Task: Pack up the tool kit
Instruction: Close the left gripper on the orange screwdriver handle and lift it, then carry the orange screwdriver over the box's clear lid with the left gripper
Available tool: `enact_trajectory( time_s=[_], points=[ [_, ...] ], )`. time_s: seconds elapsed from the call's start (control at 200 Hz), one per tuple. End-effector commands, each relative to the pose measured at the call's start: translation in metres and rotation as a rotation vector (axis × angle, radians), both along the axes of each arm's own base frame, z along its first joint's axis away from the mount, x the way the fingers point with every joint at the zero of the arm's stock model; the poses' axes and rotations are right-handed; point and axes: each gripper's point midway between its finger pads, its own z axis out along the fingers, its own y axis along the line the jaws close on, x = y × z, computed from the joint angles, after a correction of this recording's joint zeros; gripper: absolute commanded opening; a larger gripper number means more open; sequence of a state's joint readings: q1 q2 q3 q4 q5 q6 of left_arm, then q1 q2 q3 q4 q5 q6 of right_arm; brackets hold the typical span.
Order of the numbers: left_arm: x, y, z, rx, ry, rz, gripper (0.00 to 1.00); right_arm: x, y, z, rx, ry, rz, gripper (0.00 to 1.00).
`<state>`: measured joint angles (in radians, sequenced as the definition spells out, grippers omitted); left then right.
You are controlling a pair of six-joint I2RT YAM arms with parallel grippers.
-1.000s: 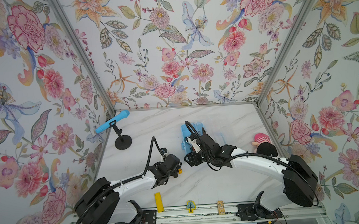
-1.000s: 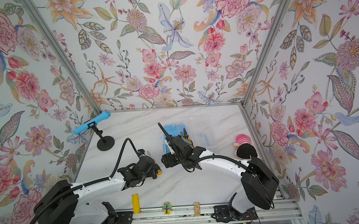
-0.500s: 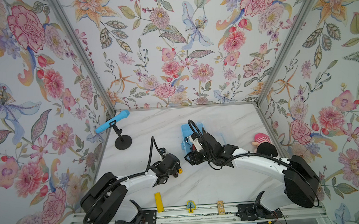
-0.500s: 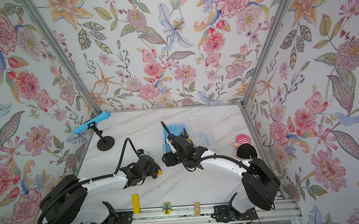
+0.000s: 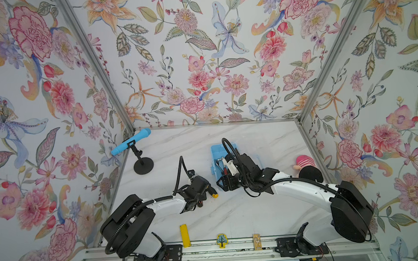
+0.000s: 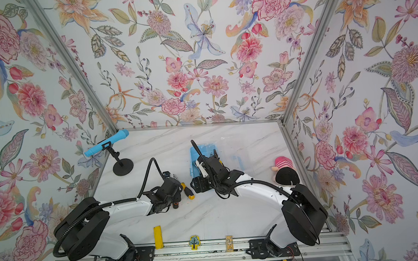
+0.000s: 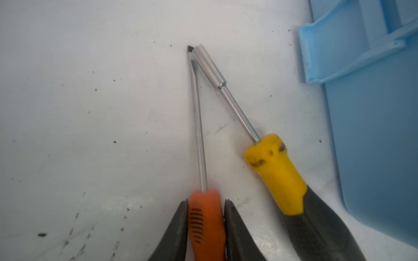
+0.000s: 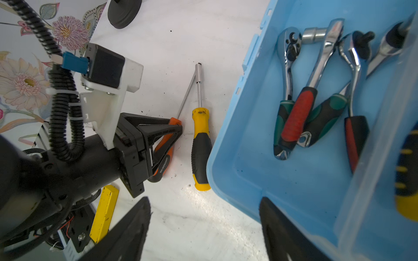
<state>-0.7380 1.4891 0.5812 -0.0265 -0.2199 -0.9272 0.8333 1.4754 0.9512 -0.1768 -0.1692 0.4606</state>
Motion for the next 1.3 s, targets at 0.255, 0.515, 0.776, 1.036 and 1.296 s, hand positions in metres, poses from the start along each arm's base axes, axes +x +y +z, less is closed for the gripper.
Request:
enact_trajectory(
  time_s=[0.255,0.515,0.776,1.036,1.296],
  points=[
    [0.001,0.018,-0.002,0.098,0.061,-0.034,0.00,0.001,0.000,0.008,0.053,0.008,-0.003,0.77],
    [0.025,-0.002,0.078,0.004,-0.095,-0.066,0.00,0.002,-0.005,0.026,0.097,-0.013,-0.030,0.77],
    [0.045,-0.063,0.165,-0.130,-0.261,-0.168,0.00,0.006,-0.036,0.066,0.178,-0.095,-0.135,0.76],
    [0.059,-0.126,0.196,-0.250,-0.297,-0.294,0.00,0.003,-0.095,0.080,0.138,-0.129,-0.273,0.76],
    [0.069,-0.197,0.229,-0.425,-0.361,-0.357,0.00,0.001,-0.148,0.075,0.138,-0.130,-0.401,0.76]
  ],
)
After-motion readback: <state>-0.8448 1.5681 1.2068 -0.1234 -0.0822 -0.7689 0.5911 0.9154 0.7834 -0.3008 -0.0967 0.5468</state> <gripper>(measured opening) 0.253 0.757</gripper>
